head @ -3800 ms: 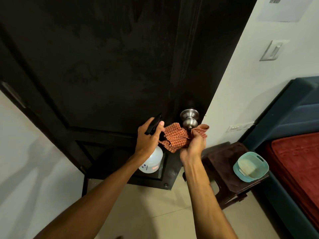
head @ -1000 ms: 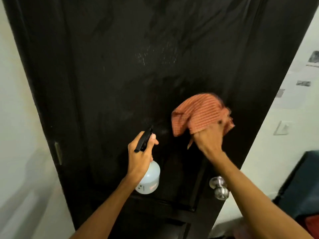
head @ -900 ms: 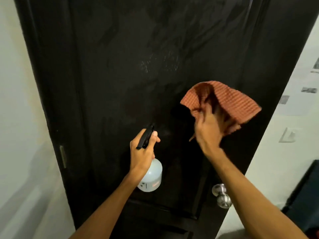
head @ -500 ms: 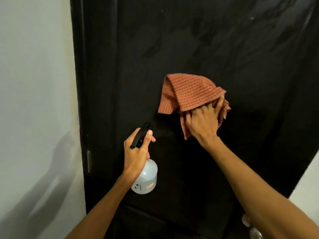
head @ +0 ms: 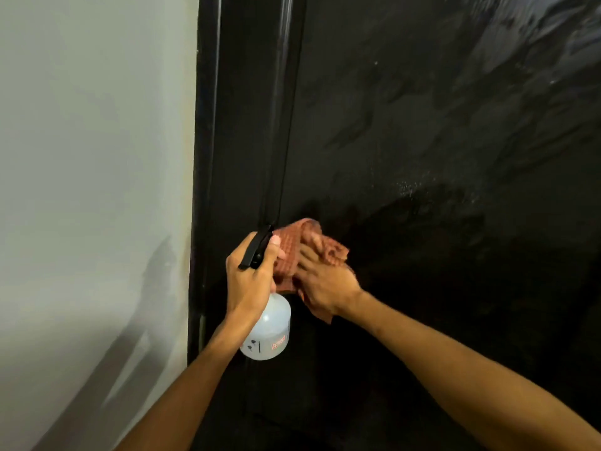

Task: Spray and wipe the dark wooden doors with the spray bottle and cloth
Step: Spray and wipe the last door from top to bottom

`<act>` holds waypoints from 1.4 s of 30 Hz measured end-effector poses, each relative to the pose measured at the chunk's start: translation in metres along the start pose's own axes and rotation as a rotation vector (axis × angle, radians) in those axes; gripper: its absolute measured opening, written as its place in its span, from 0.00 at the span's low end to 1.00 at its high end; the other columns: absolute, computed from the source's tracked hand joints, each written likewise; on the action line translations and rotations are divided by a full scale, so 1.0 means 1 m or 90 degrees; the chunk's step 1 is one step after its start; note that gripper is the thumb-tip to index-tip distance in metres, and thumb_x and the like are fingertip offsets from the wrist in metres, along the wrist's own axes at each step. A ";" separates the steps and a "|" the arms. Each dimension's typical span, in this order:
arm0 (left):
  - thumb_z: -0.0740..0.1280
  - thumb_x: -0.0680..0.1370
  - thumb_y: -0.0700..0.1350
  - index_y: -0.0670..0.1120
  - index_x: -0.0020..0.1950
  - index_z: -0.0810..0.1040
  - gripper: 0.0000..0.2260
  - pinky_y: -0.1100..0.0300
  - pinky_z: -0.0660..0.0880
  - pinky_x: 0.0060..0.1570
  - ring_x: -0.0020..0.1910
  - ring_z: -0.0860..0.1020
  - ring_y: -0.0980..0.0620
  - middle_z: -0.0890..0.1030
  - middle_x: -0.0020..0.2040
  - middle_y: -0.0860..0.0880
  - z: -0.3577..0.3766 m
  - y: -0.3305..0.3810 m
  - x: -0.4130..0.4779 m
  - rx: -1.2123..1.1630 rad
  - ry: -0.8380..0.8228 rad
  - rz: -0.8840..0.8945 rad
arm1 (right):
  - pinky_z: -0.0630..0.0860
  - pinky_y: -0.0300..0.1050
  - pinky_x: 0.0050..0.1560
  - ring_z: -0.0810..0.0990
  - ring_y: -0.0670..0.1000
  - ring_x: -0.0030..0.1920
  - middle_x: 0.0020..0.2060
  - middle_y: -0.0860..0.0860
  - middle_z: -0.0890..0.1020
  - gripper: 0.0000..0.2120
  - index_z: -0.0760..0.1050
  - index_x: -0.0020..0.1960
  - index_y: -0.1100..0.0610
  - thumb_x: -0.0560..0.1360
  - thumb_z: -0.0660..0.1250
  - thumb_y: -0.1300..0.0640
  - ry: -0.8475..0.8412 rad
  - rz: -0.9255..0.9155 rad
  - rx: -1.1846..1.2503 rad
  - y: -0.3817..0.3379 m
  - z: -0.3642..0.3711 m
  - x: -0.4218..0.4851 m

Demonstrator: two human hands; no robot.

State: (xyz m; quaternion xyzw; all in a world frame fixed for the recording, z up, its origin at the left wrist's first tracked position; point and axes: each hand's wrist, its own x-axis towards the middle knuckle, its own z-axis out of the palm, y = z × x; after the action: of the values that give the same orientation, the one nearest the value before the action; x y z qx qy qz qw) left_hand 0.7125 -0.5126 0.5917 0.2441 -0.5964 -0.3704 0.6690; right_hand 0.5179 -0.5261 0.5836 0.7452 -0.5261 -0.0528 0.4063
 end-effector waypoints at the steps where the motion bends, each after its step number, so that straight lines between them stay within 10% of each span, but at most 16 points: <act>1: 0.67 0.84 0.48 0.46 0.47 0.80 0.09 0.56 0.76 0.30 0.27 0.76 0.51 0.82 0.38 0.41 0.000 0.000 0.004 0.006 -0.005 0.005 | 0.30 0.53 0.79 0.59 0.60 0.81 0.78 0.58 0.67 0.30 0.66 0.79 0.57 0.80 0.62 0.47 -0.034 -0.050 0.003 -0.008 0.006 -0.004; 8: 0.67 0.84 0.48 0.46 0.45 0.80 0.11 0.55 0.73 0.24 0.21 0.73 0.47 0.83 0.38 0.40 0.015 0.021 0.041 -0.010 -0.031 0.045 | 0.42 0.58 0.79 0.68 0.62 0.74 0.70 0.58 0.75 0.25 0.72 0.74 0.55 0.79 0.58 0.49 0.208 0.238 -0.008 0.089 -0.078 0.055; 12: 0.68 0.84 0.48 0.45 0.47 0.81 0.09 0.53 0.73 0.28 0.25 0.74 0.48 0.81 0.37 0.36 0.026 0.042 0.059 -0.051 -0.038 0.067 | 0.43 0.57 0.81 0.59 0.61 0.80 0.80 0.58 0.63 0.29 0.59 0.82 0.54 0.82 0.55 0.49 0.065 -0.005 0.016 0.057 -0.058 0.038; 14: 0.68 0.84 0.49 0.45 0.45 0.81 0.10 0.49 0.75 0.31 0.26 0.75 0.49 0.81 0.35 0.40 0.029 0.051 0.067 -0.044 -0.036 0.084 | 0.48 0.57 0.81 0.67 0.62 0.76 0.74 0.59 0.73 0.26 0.70 0.77 0.57 0.80 0.59 0.51 0.085 -0.035 -0.043 0.084 -0.075 0.046; 17: 0.67 0.84 0.50 0.48 0.44 0.81 0.11 0.47 0.75 0.30 0.24 0.74 0.42 0.83 0.38 0.40 0.036 0.067 0.080 -0.059 -0.041 0.096 | 0.53 0.57 0.77 0.75 0.64 0.66 0.62 0.60 0.80 0.19 0.79 0.64 0.58 0.76 0.66 0.54 0.252 0.185 -0.069 0.158 -0.134 0.077; 20: 0.67 0.84 0.49 0.45 0.46 0.81 0.10 0.49 0.75 0.30 0.24 0.74 0.41 0.85 0.40 0.45 0.045 0.082 0.088 -0.061 -0.046 0.112 | 0.41 0.64 0.79 0.66 0.63 0.75 0.75 0.58 0.71 0.25 0.71 0.76 0.55 0.80 0.59 0.50 0.319 0.354 -0.113 0.180 -0.157 0.084; 26: 0.66 0.84 0.48 0.44 0.48 0.81 0.10 0.53 0.75 0.29 0.23 0.74 0.47 0.86 0.42 0.46 0.058 0.091 0.070 -0.063 -0.067 0.119 | 0.50 0.52 0.79 0.73 0.63 0.71 0.71 0.58 0.76 0.26 0.72 0.75 0.57 0.81 0.58 0.49 0.155 0.094 -0.096 0.139 -0.086 -0.005; 32: 0.67 0.84 0.49 0.45 0.47 0.81 0.10 0.52 0.74 0.29 0.22 0.74 0.47 0.86 0.43 0.46 0.082 0.090 0.046 -0.092 -0.093 0.081 | 0.44 0.69 0.79 0.63 0.64 0.77 0.75 0.60 0.71 0.23 0.71 0.75 0.55 0.81 0.58 0.50 0.317 0.559 -0.148 0.206 -0.113 -0.086; 37: 0.67 0.84 0.46 0.42 0.47 0.80 0.10 0.53 0.74 0.29 0.23 0.73 0.43 0.86 0.42 0.45 0.114 0.088 0.028 -0.088 -0.127 0.070 | 0.59 0.58 0.73 0.71 0.59 0.67 0.64 0.56 0.81 0.22 0.80 0.67 0.55 0.78 0.59 0.50 0.171 0.152 -0.090 0.133 -0.038 -0.127; 42: 0.67 0.84 0.47 0.44 0.49 0.81 0.09 0.54 0.74 0.28 0.23 0.74 0.45 0.86 0.43 0.47 0.133 0.086 0.017 -0.083 -0.157 0.071 | 0.56 0.80 0.71 0.78 0.66 0.55 0.45 0.61 0.83 0.14 0.82 0.46 0.56 0.74 0.59 0.52 0.299 0.675 -0.040 0.188 -0.067 -0.199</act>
State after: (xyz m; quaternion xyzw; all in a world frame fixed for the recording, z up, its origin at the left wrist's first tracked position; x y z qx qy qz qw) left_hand 0.6006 -0.4582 0.6909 0.1196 -0.6616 -0.3979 0.6243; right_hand 0.3245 -0.3467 0.6829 0.3591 -0.7214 0.3092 0.5050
